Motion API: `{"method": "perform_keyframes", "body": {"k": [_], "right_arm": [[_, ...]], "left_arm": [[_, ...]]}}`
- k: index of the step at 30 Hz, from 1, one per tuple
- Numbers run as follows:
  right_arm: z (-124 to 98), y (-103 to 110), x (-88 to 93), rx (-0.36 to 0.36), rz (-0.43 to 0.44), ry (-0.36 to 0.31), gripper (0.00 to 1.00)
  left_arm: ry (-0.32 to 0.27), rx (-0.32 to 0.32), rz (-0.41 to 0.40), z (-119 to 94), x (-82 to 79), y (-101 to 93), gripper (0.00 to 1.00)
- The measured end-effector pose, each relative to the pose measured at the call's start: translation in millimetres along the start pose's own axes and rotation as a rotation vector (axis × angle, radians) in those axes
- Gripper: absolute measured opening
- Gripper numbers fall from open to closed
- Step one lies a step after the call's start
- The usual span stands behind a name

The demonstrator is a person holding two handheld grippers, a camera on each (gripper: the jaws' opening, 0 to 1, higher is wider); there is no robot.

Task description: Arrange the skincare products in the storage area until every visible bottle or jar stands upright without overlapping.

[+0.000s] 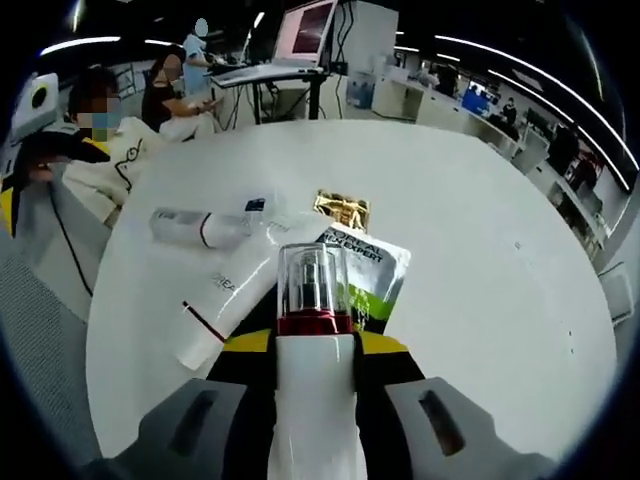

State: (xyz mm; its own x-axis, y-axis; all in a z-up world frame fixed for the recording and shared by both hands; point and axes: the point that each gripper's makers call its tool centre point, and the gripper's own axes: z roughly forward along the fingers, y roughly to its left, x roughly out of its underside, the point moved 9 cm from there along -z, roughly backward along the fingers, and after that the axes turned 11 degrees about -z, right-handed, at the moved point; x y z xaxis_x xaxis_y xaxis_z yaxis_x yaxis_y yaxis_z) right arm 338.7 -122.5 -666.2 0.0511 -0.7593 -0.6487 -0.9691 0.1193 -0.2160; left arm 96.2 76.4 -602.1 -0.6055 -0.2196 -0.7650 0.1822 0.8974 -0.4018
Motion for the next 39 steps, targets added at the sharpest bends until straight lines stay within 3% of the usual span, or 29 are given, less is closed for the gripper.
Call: {"method": "perform_keyframes", "body": {"k": [4, 23, 25, 27, 30, 39], "right_arm": [[-6, 2, -0.5, 0.018, 0.053, -0.051, 0.29], [-47, 29, -2.5, 0.074, 0.11, -0.191, 0.29], [-50, 33, -3.0, 0.071, 0.111, -0.2, 0.28], [-52, 35, -3.1, 0.067, 0.1, -0.204, 0.28], [-58, 45, -1.1, 0.063, 0.087, -0.224, 0.28], [-71, 65, 8.9, 0.082, 0.091, -0.303, 0.28]], "left_arm": [[0.002, 0.003, 0.005, 0, 0.6, -0.3, 0.78], [-0.007, 0.014, 0.028, 0, 0.6, -2.8, 0.78], [-0.014, 0.012, 0.042, -1, -0.4, -4.1, 0.75], [-0.062, 0.019, 0.112, -3, -5.3, -6.3, 0.71], [-0.024, 0.036, 0.118, -1, -3.5, -12.0, 0.73], [-0.04, 0.042, 0.104, -2, -9.5, -9.6, 0.75]]}}
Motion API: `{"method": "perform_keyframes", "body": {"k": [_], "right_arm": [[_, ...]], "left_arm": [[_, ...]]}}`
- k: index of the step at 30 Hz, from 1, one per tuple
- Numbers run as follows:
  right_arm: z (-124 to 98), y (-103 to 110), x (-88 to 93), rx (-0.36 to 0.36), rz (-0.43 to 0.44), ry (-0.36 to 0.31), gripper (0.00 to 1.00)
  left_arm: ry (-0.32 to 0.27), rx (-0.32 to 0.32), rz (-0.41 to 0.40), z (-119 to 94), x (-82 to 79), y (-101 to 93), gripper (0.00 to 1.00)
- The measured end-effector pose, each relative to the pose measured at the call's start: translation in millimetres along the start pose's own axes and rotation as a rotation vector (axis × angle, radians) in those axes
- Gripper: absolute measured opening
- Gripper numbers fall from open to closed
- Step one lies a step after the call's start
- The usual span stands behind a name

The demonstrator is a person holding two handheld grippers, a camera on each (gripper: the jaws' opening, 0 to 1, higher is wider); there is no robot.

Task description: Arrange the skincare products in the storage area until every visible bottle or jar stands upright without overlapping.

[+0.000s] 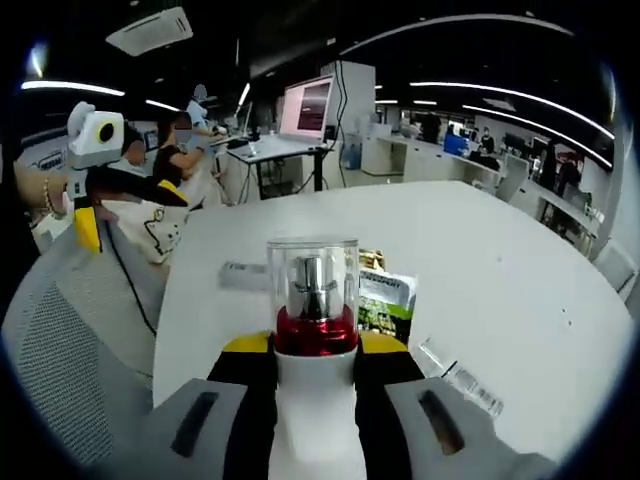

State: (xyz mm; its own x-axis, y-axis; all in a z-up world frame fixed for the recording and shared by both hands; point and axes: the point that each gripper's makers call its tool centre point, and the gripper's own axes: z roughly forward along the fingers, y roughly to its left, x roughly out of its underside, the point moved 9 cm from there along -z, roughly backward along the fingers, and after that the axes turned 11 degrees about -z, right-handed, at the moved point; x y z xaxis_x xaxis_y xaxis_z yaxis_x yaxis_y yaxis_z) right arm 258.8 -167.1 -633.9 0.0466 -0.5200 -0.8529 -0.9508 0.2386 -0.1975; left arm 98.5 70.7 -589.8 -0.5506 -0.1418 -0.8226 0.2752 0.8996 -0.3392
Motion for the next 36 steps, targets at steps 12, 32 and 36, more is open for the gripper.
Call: {"method": "perform_keyframes", "body": {"k": [12, 32, 36], "right_arm": [[-26, 16, 13.7, 0.043, 0.039, -0.118, 0.28], [-37, 28, 19.9, 0.019, 0.012, -0.165, 0.29], [-43, 31, 19.1, 0.007, 0.002, -0.161, 0.29]], "left_arm": [[0.027, 0.102, 0.08, 18, -16.7, -28.5, 0.75], [0.098, 0.342, 0.156, 60, -34.0, -74.5, 0.76], [0.154, 0.445, 0.226, 78, -35.4, -88.4, 0.75]]}}
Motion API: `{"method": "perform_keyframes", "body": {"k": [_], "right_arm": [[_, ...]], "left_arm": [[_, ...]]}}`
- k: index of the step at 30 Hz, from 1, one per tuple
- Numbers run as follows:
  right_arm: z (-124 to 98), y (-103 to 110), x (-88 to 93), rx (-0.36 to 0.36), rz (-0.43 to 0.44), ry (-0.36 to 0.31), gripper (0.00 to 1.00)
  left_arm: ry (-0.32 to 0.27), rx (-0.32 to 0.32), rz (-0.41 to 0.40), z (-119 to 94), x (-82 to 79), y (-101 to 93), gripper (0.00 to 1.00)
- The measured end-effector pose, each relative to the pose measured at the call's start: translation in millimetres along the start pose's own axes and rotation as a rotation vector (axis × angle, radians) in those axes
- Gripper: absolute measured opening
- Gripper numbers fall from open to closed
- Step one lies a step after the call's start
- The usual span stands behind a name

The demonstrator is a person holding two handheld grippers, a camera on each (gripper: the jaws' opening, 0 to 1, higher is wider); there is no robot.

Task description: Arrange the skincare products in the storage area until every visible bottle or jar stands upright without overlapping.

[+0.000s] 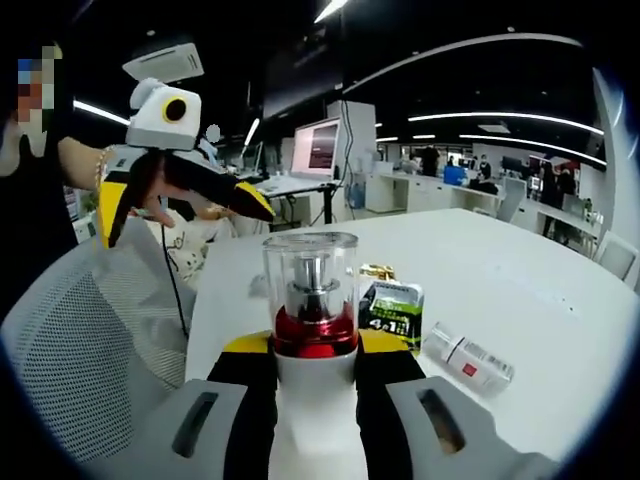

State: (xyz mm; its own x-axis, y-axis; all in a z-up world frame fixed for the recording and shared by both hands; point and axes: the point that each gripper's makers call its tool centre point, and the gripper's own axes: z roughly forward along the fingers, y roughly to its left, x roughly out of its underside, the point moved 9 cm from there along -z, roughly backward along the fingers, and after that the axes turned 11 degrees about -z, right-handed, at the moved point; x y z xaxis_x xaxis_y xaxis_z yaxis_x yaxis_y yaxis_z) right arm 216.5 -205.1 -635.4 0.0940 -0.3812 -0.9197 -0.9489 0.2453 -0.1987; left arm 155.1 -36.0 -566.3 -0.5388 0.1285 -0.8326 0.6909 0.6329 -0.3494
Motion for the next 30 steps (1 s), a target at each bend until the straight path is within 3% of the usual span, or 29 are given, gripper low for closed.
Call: {"method": "perform_keyframes", "body": {"k": [6, 9, 20, 25, 30], "right_arm": [[-10, -1, 3.3, -0.028, -0.004, 0.012, 0.29], [-13, -3, 5.1, -0.046, 0.002, 0.02, 0.29], [-14, -7, 6.2, -0.099, -0.001, 0.041, 0.29], [-13, -11, 6.9, -0.138, 0.0, 0.05, 0.29], [-12, -16, 8.7, -0.201, -0.015, 0.062, 0.29]], "left_arm": [[0.047, 0.159, 0.073, 30, -13.6, -5.2, 0.72], [0.067, 0.205, 0.18, 45, -20.7, -1.5, 0.63], [0.036, 0.303, 0.289, 70, -38.7, -1.8, 0.45], [0.069, 0.33, 0.297, 77, -36.2, 4.6, 0.44], [0.108, 0.334, 0.328, 81, -30.8, 7.4, 0.36]]}}
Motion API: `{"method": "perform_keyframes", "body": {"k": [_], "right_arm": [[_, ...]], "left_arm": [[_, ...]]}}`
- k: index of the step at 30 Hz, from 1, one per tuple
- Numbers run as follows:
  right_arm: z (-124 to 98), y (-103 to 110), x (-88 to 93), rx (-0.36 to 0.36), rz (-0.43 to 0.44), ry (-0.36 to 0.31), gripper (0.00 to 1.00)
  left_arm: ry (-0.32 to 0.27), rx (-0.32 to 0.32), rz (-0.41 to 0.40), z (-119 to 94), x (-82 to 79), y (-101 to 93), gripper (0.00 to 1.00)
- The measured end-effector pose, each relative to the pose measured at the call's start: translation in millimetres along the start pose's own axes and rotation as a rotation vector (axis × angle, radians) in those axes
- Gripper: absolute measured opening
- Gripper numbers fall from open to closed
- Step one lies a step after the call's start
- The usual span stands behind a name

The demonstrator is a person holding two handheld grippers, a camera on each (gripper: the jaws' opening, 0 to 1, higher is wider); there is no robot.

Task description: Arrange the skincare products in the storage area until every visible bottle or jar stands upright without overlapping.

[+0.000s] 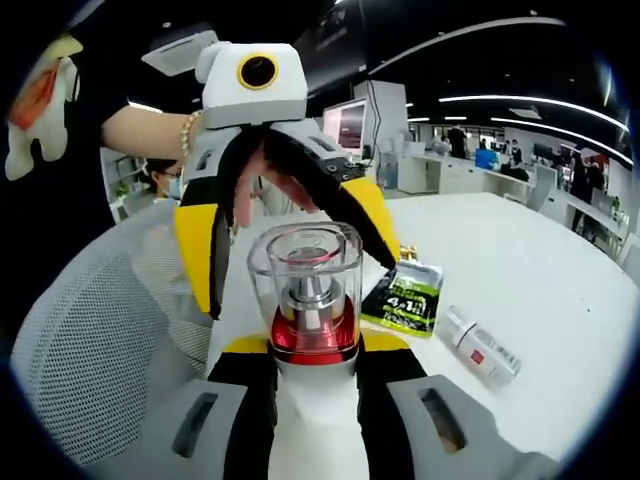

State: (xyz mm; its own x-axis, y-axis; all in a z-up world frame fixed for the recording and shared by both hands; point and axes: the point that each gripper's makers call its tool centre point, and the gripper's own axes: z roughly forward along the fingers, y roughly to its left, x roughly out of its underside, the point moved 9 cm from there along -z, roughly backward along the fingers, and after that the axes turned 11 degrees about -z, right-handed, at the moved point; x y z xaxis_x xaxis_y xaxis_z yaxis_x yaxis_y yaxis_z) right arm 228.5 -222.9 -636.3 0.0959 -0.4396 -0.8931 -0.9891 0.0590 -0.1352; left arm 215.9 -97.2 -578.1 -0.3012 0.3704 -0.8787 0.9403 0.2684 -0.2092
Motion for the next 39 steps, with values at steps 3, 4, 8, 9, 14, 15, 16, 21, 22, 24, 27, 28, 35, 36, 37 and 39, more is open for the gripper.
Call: {"method": "perform_keyframes", "body": {"k": [3, 4, 8, 9, 14, 15, 16, 21, 22, 24, 27, 28, 35, 36, 37, 39], "right_arm": [[0, -2, 0.9, -0.016, -0.005, 0.004, 0.3], [0, -1, 0.5, -0.02, -0.007, 0.005, 0.3], [1, 1, -1.8, -0.017, 0.018, 0.01, 0.3], [0, 1, -1.7, -0.013, 0.024, 0.014, 0.31], [-3, 4, 6.7, 0.029, 0.04, 0.055, 0.31], [-4, 4, 9.3, 0.036, 0.041, 0.066, 0.32], [-5, 6, 12.3, 0.037, 0.045, 0.066, 0.33], [-6, 12, 22.9, 0.061, 0.083, 0.093, 0.42], [-5, 12, 26.0, 0.07, 0.082, 0.103, 0.42], [-4, 12, 26.3, 0.083, 0.091, 0.102, 0.41], [-1, 7, 28.0, 0.105, 0.097, 0.104, 0.41], [0, 6, 28.5, 0.11, 0.091, 0.11, 0.39], [-6, -10, 36.0, 0.095, 0.067, 0.142, 0.27], [-7, -10, 36.3, 0.089, 0.056, 0.144, 0.27], [-8, -12, 37.4, 0.09, 0.053, 0.145, 0.27], [-11, -15, 39.9, 0.092, 0.047, 0.145, 0.27]], "left_arm": [[-0.007, 0.001, 0.005, 2, -2.1, -0.2, 0.28], [-0.002, 0.0, 0.01, 4, -2.7, 0.4, 0.26], [0.011, -0.004, 0.017, 7, -1.6, 2.6, 0.24], [0.01, -0.006, 0.016, 7, -1.6, 2.2, 0.25], [-0.009, -0.018, 0.013, 7, -1.2, 4.2, 0.26], [-0.014, -0.022, 0.012, 8, -1.2, 5.1, 0.26], [-0.017, -0.026, 0.009, 8, -1.3, 5.6, 0.26], [-0.026, -0.038, 0.006, 9, -3.0, 8.3, 0.26], [-0.026, -0.036, 0.006, 9, -2.9, 8.6, 0.26], [-0.029, -0.035, 0.008, 9, -2.9, 8.3, 0.26], [-0.038, -0.041, 0.001, 10, -3.4, 8.6, 0.26], [-0.039, -0.043, -0.001, 10, -3.6, 8.8, 0.26], [-0.083, -0.086, -0.023, 16, -3.5, 10.7, 0.24], [-0.088, -0.089, -0.025, 19, -4.4, 11.0, 0.24], [-0.091, -0.088, -0.024, 20, -5.4, 11.6, 0.24], [-0.092, -0.085, -0.024, 24, -7.8, 14.1, 0.24]]}}
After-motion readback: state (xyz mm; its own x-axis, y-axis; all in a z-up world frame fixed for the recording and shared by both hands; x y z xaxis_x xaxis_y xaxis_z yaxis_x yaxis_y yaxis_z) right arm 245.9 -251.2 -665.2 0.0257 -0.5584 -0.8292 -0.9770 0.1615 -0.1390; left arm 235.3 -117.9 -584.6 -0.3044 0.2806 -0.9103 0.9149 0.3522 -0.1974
